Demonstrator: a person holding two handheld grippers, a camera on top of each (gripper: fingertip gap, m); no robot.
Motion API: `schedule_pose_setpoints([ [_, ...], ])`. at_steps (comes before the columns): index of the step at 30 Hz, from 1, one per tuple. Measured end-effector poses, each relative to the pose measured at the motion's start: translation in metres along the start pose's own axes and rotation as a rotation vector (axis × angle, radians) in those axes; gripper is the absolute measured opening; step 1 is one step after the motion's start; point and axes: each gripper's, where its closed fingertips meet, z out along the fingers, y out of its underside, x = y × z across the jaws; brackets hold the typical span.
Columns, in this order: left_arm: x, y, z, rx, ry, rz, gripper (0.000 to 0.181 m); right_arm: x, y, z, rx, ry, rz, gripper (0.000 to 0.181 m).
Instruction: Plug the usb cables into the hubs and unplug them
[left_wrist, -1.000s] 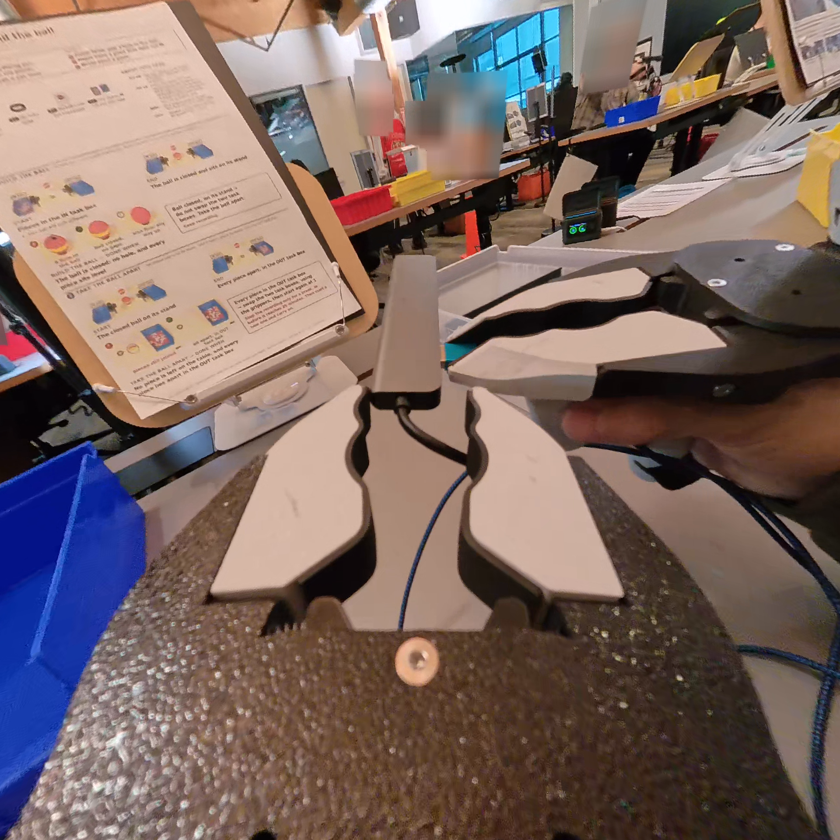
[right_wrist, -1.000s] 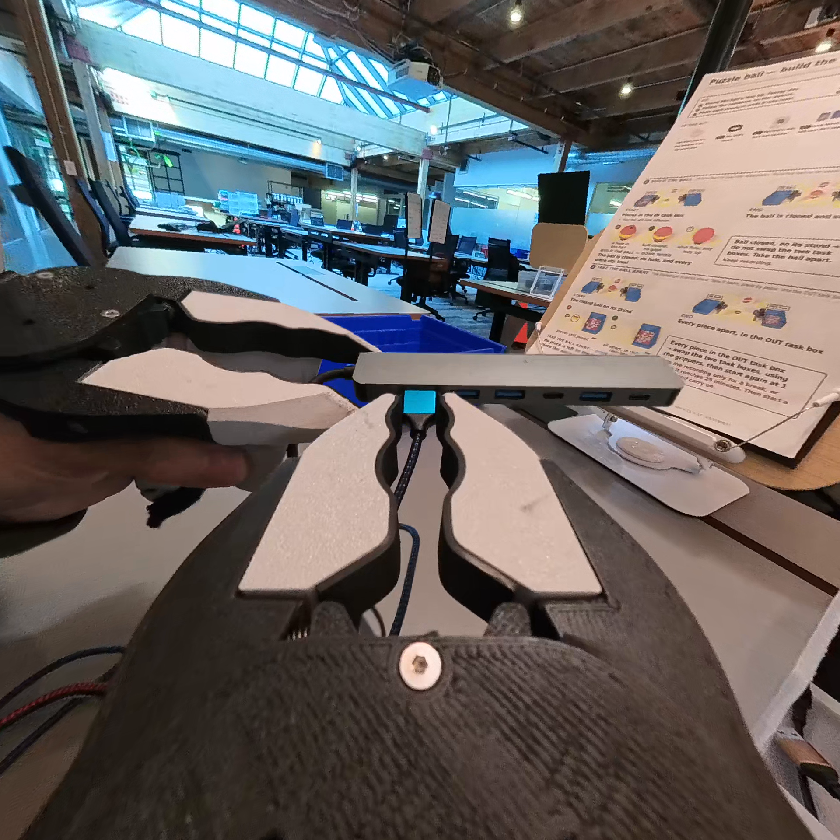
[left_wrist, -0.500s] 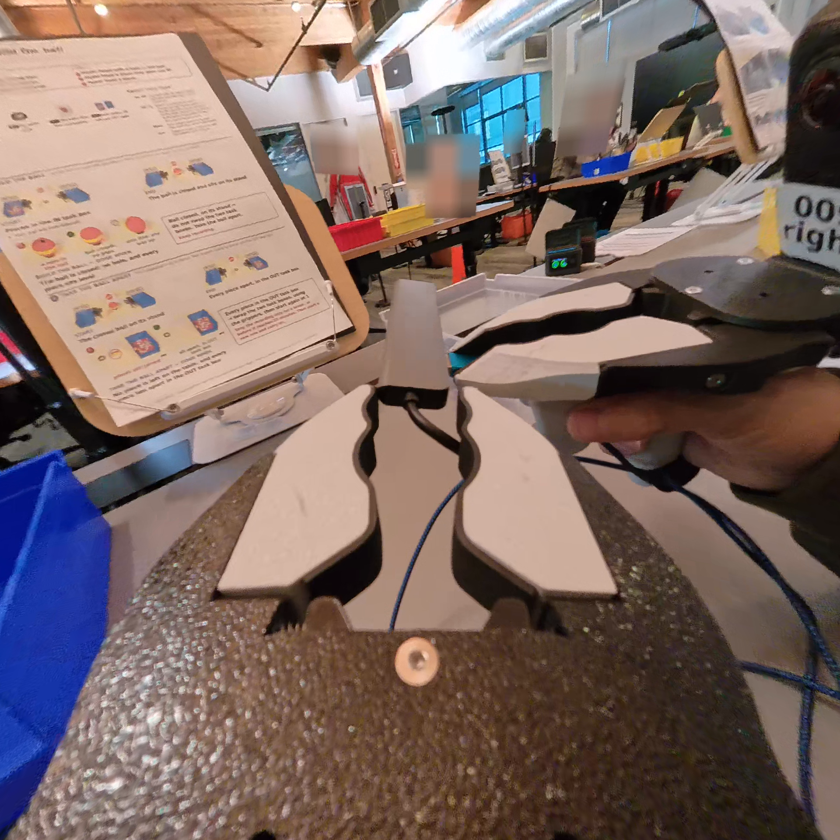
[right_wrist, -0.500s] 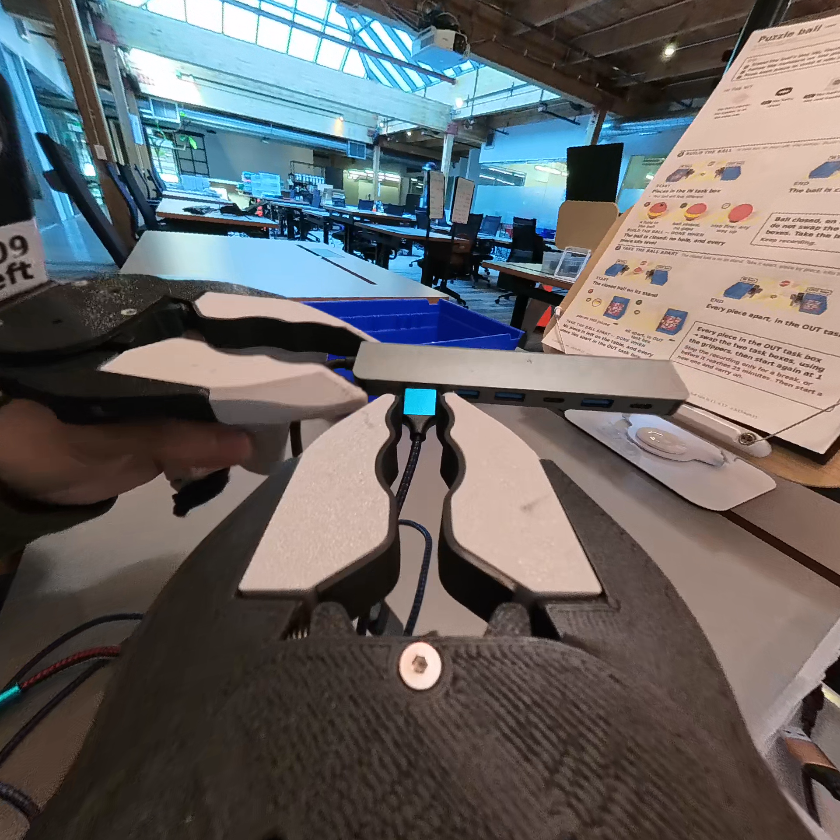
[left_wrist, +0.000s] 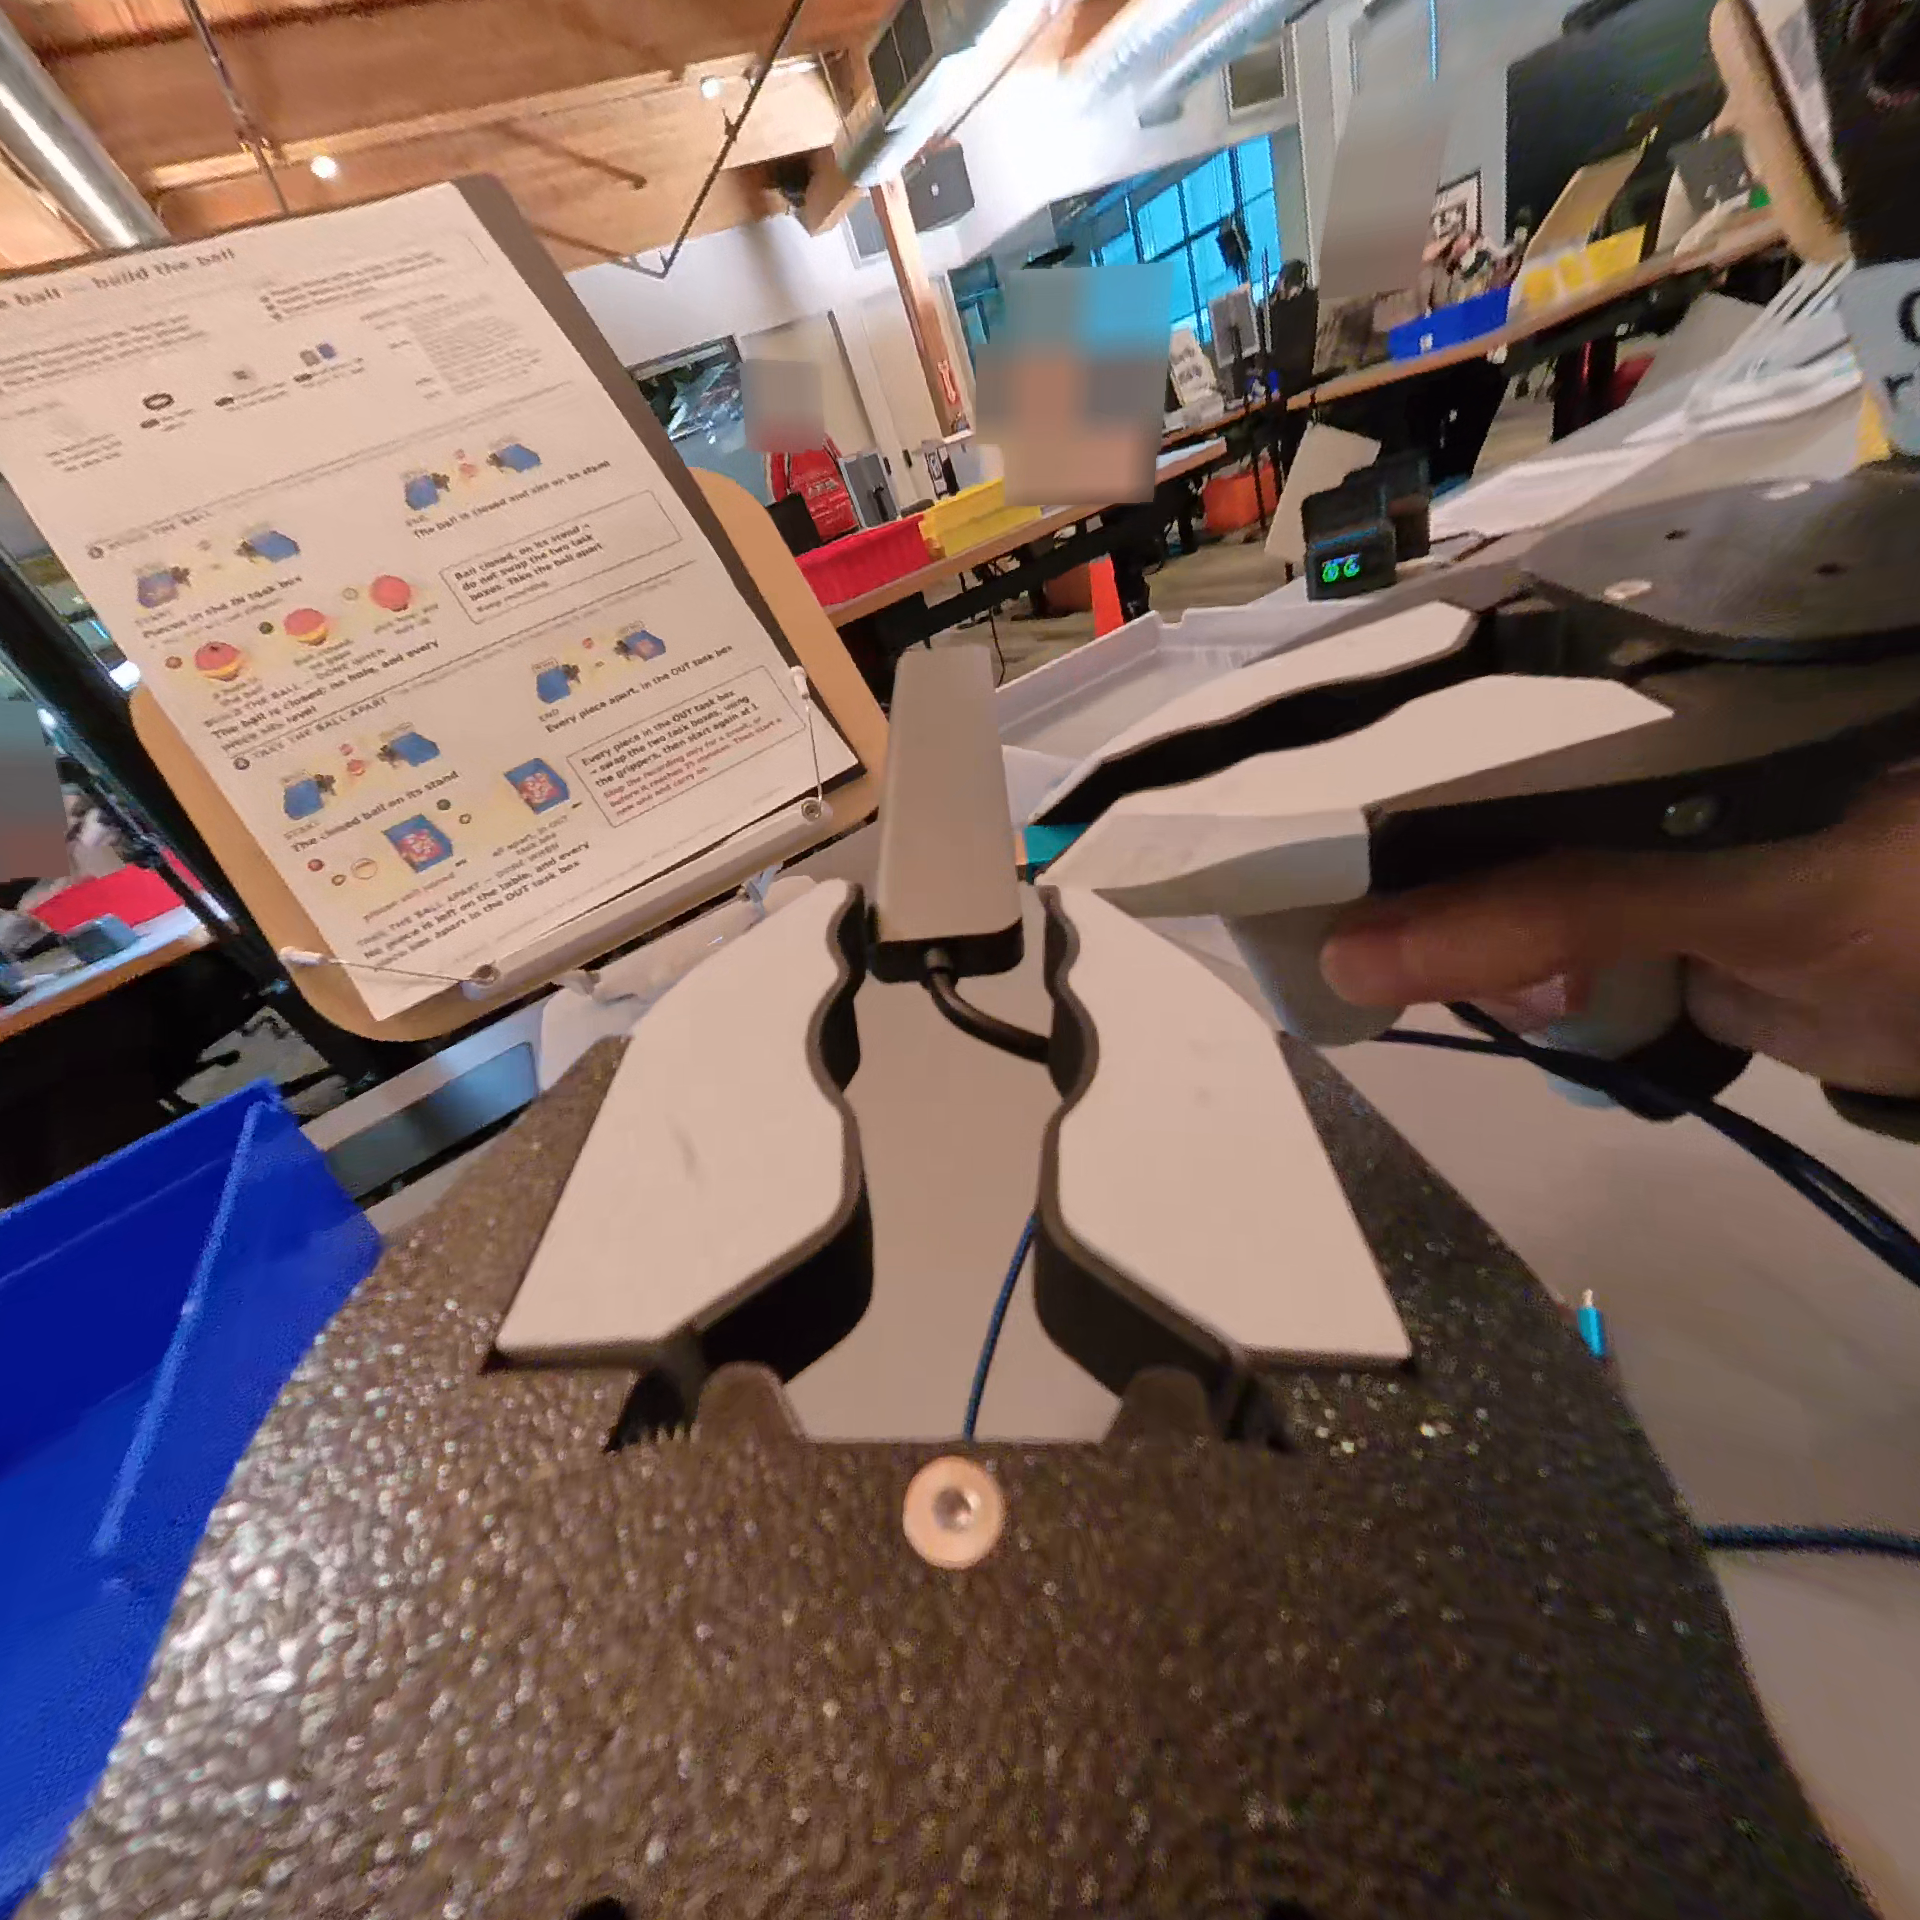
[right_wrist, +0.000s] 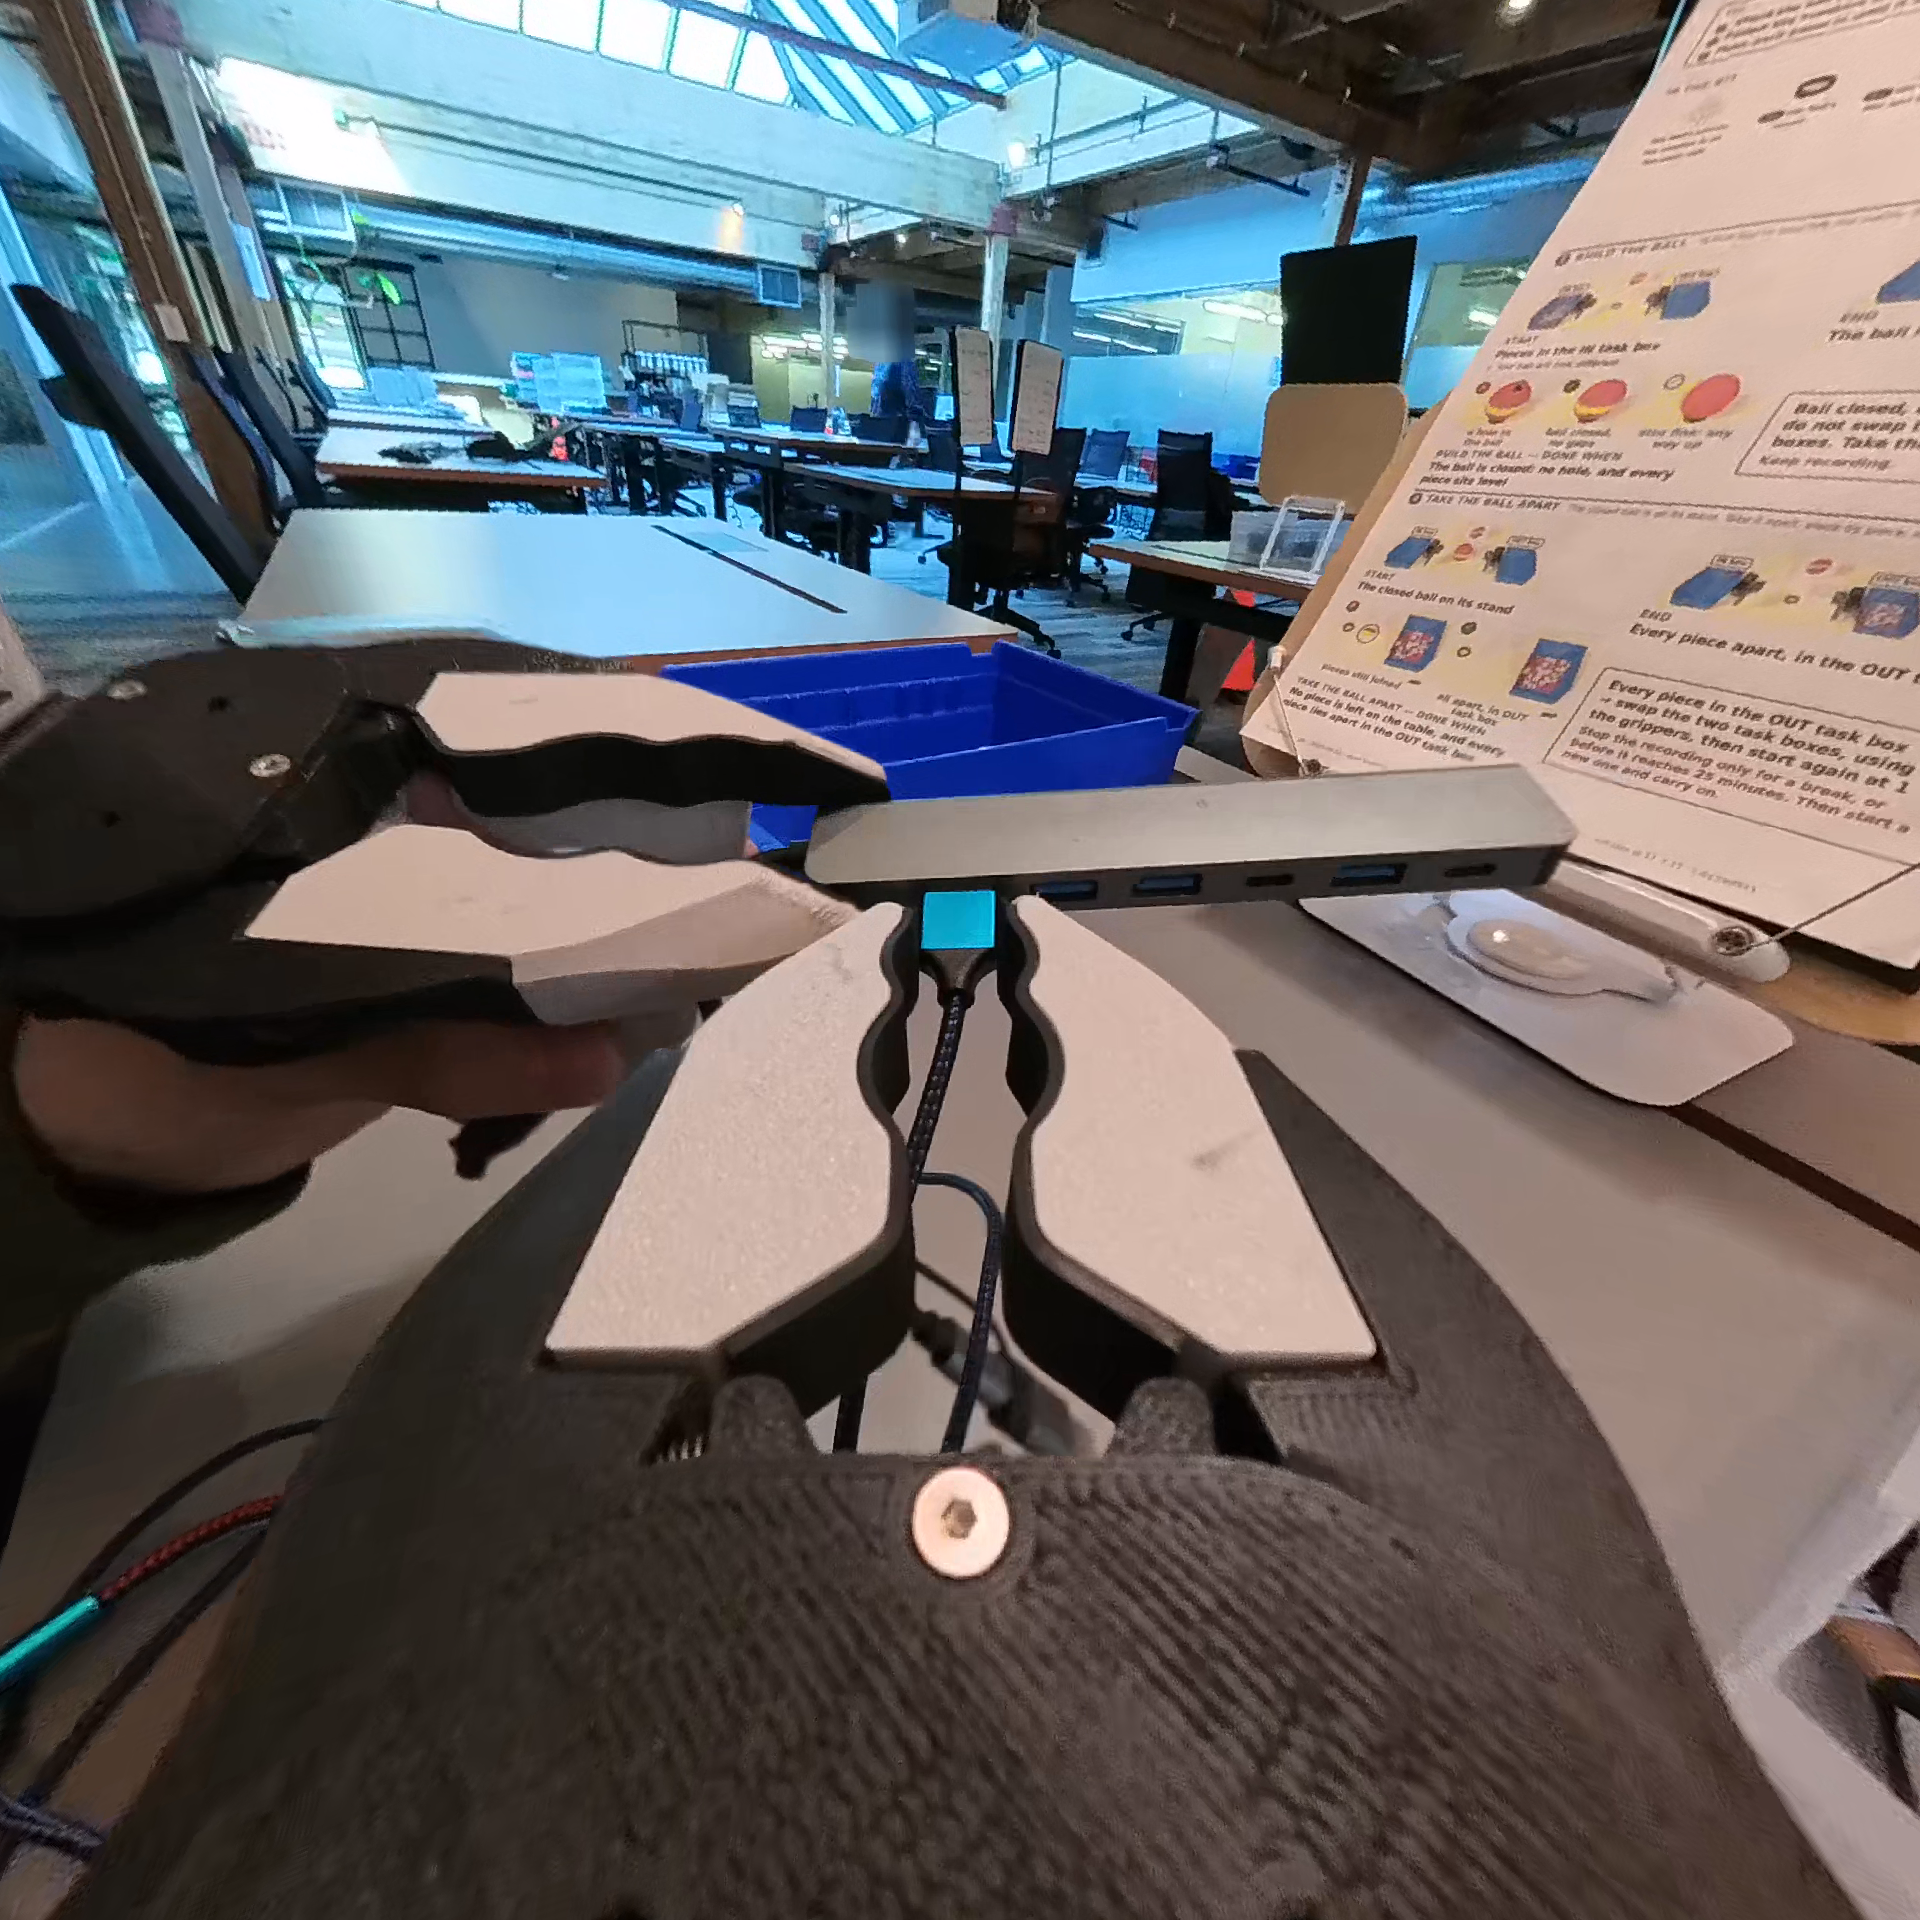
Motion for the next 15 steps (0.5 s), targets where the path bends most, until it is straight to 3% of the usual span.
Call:
schedule_pose_setpoints([
  [4,-0.005,0.017,0.005,-0.099,-0.028,-0.135,0.036,0.004,0.004,0.001,-0.006,0.036,0.007,0.014],
  [15,-0.005,0.015,0.005,-0.057,-0.049,-0.062,0.029,0.000,0.006,0.003,-0.010,0.003,0.044,0.014],
])
